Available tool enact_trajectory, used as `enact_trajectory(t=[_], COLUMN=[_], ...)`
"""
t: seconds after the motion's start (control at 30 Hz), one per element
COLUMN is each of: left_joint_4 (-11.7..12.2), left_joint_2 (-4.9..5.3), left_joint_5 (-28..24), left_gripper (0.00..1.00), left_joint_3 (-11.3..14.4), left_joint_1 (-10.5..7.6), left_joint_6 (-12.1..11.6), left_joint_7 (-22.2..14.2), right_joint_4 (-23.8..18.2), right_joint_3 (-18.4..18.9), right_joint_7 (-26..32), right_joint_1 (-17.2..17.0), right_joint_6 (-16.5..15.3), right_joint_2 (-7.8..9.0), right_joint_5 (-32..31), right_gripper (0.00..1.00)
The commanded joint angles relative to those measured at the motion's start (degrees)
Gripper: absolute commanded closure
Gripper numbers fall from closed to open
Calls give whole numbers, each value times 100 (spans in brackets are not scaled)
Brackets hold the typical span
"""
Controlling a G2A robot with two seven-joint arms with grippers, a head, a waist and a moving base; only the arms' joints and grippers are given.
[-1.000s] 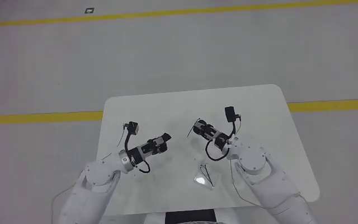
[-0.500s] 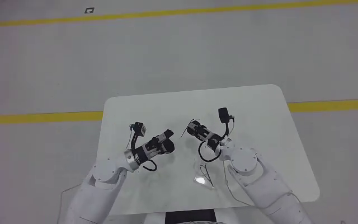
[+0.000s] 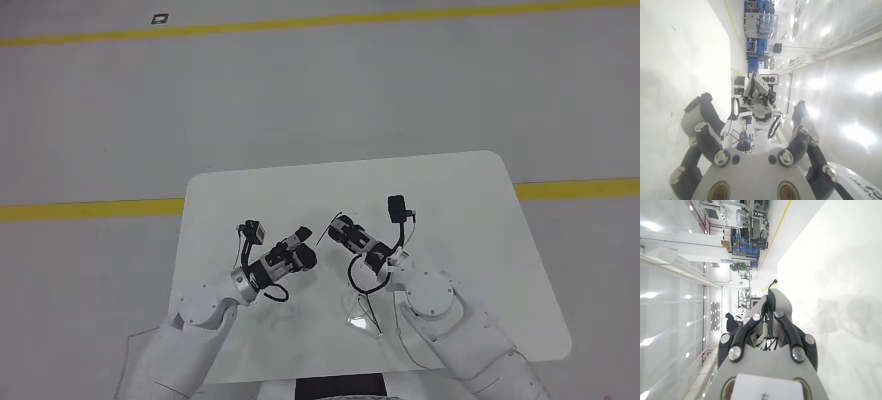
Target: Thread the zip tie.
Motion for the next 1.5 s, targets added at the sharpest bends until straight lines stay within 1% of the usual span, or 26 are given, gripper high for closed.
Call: enact_trajectory(t=[0.0,0.1,0.13,0.17,0.23,0.3,0.43,0.5,0.67,0.73,0.8,0.87,0.9,0.97,1.0,1.03,1.17,1.27,1.3,1.37,1.47], left_joint_4=[0,-5,-15,0,47,108,217,223,223,236,266,283,290,313,315,317,333,346,348,349,350], left_joint_2=[0,-2,-5,-2,-9,-8,-25,-35,-35,-39,-42,-42,-42,-38,-37,-36,-30,-23,-21,-16,-10], left_joint_5=[0,-6,14,82,-9,59,57,44,44,96,152,183,169,187,186,177,149,164,170,170,158], left_gripper=[0,0,0,0,0,0,0,0,0,0,0,0,20,51,56,60,71,77,81,82,87], left_joint_3=[0,7,43,63,128,173,280,297,297,329,360,389,403,422,431,440,467,484,486,494,503], left_joint_1=[0,-3,-22,-36,-52,-101,-185,-218,-218,-236,-236,-239,-239,-253,-259,-265,-287,-301,-304,-310,-316], left_joint_6=[-1,0,-31,-82,-234,-290,-314,-495,-495,-432,-463,-471,-463,-438,-430,-425,-403,-384,-381,-373,-372], left_joint_7=[1,16,31,12,-49,-81,64,169,169,286,396,414,413,414,420,424,409,401,401,402,398], right_joint_4=[0,0,0,0,22,42,71,73,73,77,80,77,72,64,61,56,49,53,56,59,58], right_joint_3=[0,0,0,0,-17,-47,-100,-115,-115,-115,-120,-120,-119,-119,-123,-130,-140,-139,-137,-134,-131], right_joint_7=[0,0,0,0,-47,-80,-223,-254,-254,-264,-284,-299,-310,-343,-357,-373,-436,-469,-471,-469,-454], right_joint_1=[0,0,0,0,-13,-14,-35,-36,-36,-41,-50,-55,-58,-67,-72,-78,-93,-106,-108,-115,-125], right_joint_6=[-1,-1,-1,-1,-31,-20,60,82,82,68,41,47,51,68,82,96,134,150,152,154,151], right_joint_2=[0,0,0,0,-8,-20,-53,-61,-61,-62,-68,-74,-76,-83,-86,-90,-106,-118,-121,-127,-135], right_joint_5=[0,0,0,0,-21,-30,16,8,8,3,-34,-58,-65,-102,-122,-141,-183,-192,-194,-198,-194], right_gripper=[100,100,100,100,100,100,100,100,100,100,100,100,100,100,100,100,100,100,100,100,100])
